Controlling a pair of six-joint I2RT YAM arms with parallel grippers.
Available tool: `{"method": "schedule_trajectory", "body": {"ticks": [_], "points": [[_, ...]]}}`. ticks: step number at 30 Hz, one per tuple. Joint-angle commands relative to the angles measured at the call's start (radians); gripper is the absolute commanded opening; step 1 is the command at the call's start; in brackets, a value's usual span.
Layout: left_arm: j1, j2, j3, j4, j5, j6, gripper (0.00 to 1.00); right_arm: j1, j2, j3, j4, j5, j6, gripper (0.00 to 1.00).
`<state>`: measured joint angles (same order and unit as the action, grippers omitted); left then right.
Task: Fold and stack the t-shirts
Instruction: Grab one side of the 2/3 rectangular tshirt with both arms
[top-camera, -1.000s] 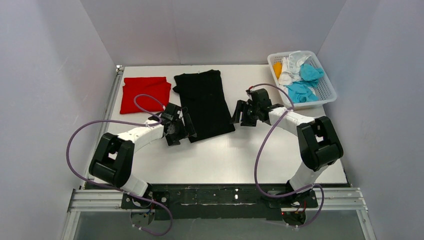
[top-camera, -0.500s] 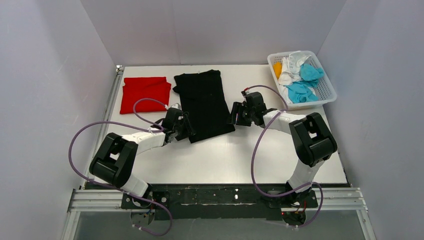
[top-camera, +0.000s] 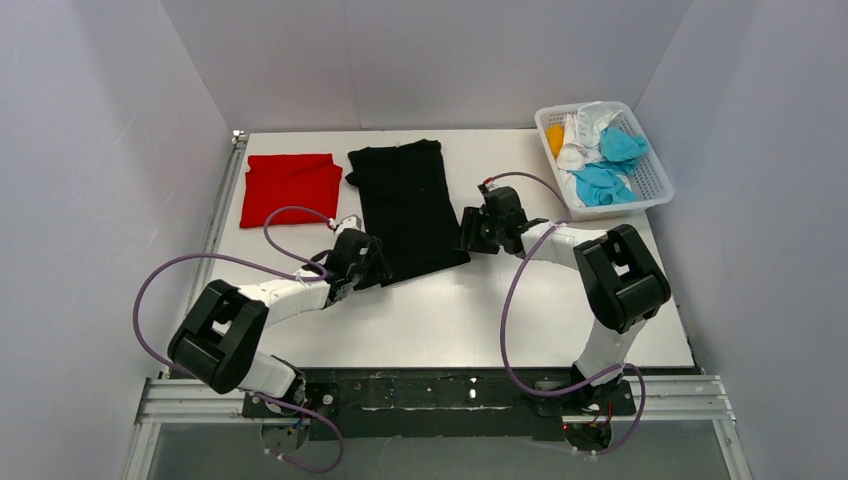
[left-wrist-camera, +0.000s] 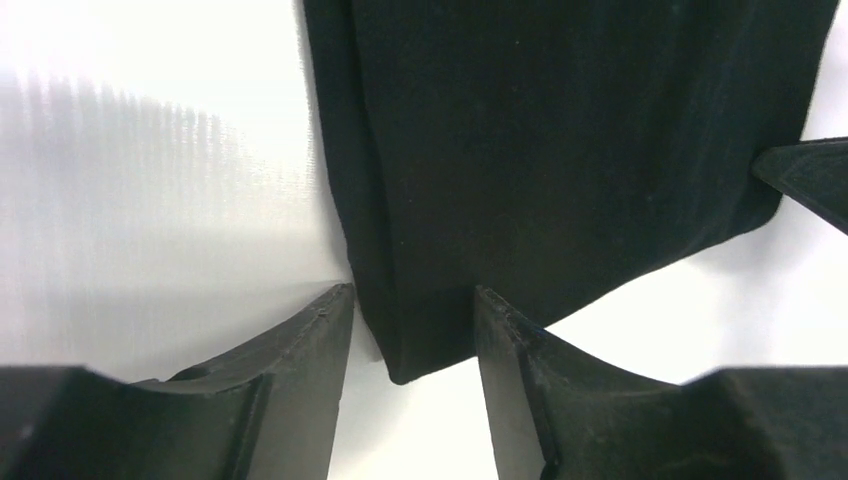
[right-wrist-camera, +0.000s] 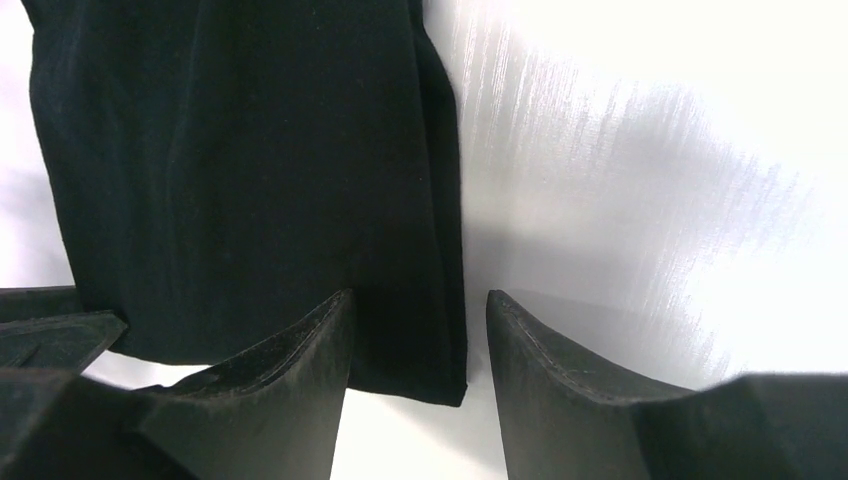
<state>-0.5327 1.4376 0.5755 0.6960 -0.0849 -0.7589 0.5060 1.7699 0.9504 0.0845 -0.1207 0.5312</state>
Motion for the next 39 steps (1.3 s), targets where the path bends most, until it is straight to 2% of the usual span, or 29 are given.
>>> {"method": "schedule_trajectory", "body": {"ticks": [1,4,5,7,10,15,21,22,24,25,30,33,37,39], "points": [[-0.018,0.069,-0.084,-0.228,-0.047,-0.026,0.45,0.019,0.013,-0.006,0.012,0.034,-0.007,0.58],[-0.018,0.111,-0.064,-0.219,-0.037,-0.033,0.32,0.028,0.016,-0.015,0.008,0.038,-0.008,0.56],[-0.018,0.128,-0.058,-0.208,-0.026,-0.037,0.24,0.031,0.016,-0.016,-0.001,0.043,-0.009,0.56],[-0.018,0.155,-0.056,-0.190,-0.014,-0.056,0.00,0.036,0.009,-0.022,-0.017,0.051,-0.012,0.55],[-0.019,0.158,-0.070,-0.182,-0.012,-0.060,0.00,0.041,-0.014,-0.041,-0.037,0.079,-0.018,0.55],[-0.021,0.089,-0.096,-0.260,-0.048,-0.045,0.00,0.045,-0.020,-0.064,-0.062,0.094,-0.025,0.54],[-0.021,0.034,-0.124,-0.310,-0.045,-0.037,0.00,0.083,-0.005,-0.072,-0.071,0.074,-0.041,0.41],[-0.022,0.029,-0.121,-0.321,-0.023,-0.027,0.00,0.093,-0.005,-0.072,-0.075,0.070,-0.047,0.35],[-0.033,0.018,-0.102,-0.368,0.015,-0.007,0.00,0.114,-0.014,-0.071,-0.096,0.065,-0.052,0.11],[-0.037,0.007,-0.099,-0.398,0.027,-0.003,0.00,0.123,-0.021,-0.075,-0.119,0.060,-0.048,0.02],[-0.055,-0.164,-0.141,-0.569,0.036,-0.026,0.00,0.173,-0.127,-0.137,-0.222,-0.010,0.011,0.01],[-0.091,-0.350,-0.143,-0.780,0.057,-0.035,0.00,0.214,-0.209,-0.148,-0.368,-0.105,0.067,0.01],[-0.133,-0.573,-0.163,-0.997,0.084,-0.107,0.00,0.283,-0.280,-0.104,-0.657,-0.116,0.084,0.01],[-0.142,-0.652,-0.152,-1.102,0.131,-0.143,0.00,0.300,-0.314,-0.106,-0.737,-0.155,0.128,0.01]]}}
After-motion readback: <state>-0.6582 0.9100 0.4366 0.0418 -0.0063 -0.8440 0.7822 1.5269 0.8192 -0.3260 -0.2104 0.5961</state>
